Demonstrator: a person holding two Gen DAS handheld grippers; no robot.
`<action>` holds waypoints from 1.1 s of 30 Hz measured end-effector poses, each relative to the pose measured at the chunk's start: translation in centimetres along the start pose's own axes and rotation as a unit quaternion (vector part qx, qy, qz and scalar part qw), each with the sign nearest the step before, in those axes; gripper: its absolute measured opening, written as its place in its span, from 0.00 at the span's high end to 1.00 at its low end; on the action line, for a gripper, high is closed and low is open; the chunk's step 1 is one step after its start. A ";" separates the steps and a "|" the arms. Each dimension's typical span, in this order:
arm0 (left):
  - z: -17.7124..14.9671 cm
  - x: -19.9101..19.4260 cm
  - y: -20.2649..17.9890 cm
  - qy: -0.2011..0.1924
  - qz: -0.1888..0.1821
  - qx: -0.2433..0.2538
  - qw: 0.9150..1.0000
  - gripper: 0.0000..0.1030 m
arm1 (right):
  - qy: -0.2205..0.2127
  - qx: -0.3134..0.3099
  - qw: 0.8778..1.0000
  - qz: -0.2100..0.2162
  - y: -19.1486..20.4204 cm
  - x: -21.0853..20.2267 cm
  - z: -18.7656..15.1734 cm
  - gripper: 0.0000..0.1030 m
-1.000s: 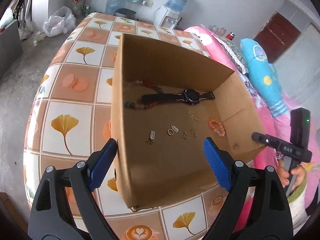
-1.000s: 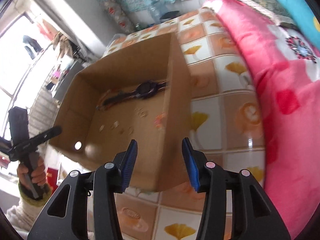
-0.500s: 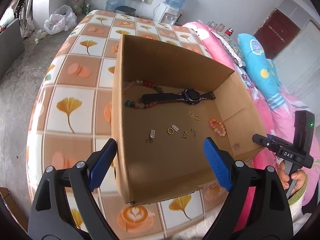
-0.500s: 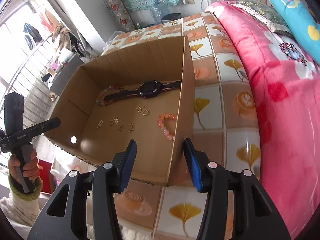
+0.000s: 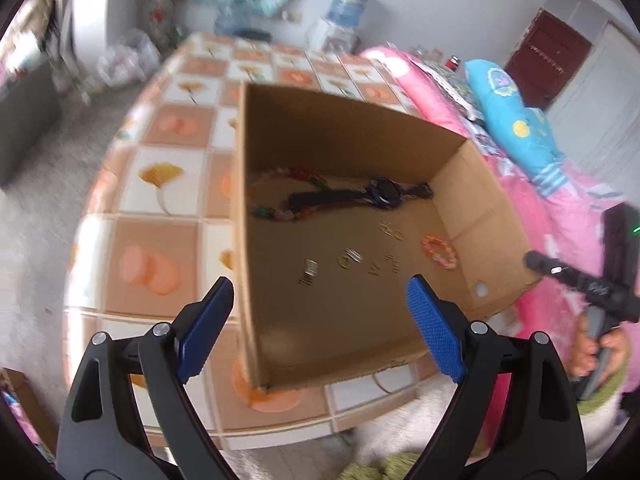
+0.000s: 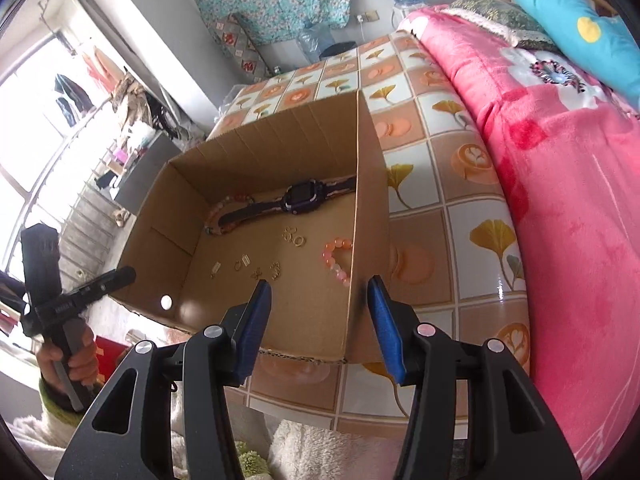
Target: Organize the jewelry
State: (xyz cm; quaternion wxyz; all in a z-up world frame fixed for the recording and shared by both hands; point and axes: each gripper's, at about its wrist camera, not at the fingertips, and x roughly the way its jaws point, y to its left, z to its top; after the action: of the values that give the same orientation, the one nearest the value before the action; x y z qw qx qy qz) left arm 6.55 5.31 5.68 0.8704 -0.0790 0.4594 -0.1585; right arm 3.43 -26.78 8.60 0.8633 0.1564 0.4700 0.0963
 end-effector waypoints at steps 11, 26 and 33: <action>-6.7 -7.0 -3.9 -0.134 0.066 0.044 0.988 0.11 | -0.052 -0.007 0.999 -0.013 1.0 -6.1 -4.2 0.33; -7.2 -3.7 -6.4 -0.062 0.133 0.025 0.989 0.09 | -0.028 -0.113 0.990 -0.081 8.1 -1.5 -7.7 0.14; -6.5 -2.6 -5.8 -0.044 0.152 -0.010 0.987 0.08 | -0.012 -0.102 0.990 -0.098 8.4 0.1 -7.1 0.12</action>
State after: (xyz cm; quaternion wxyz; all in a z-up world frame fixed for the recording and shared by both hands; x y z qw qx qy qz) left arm -1.36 0.83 5.65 0.9028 -0.0244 0.4290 -0.0162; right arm -2.67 -17.68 7.95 0.8856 0.0214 0.4605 0.0566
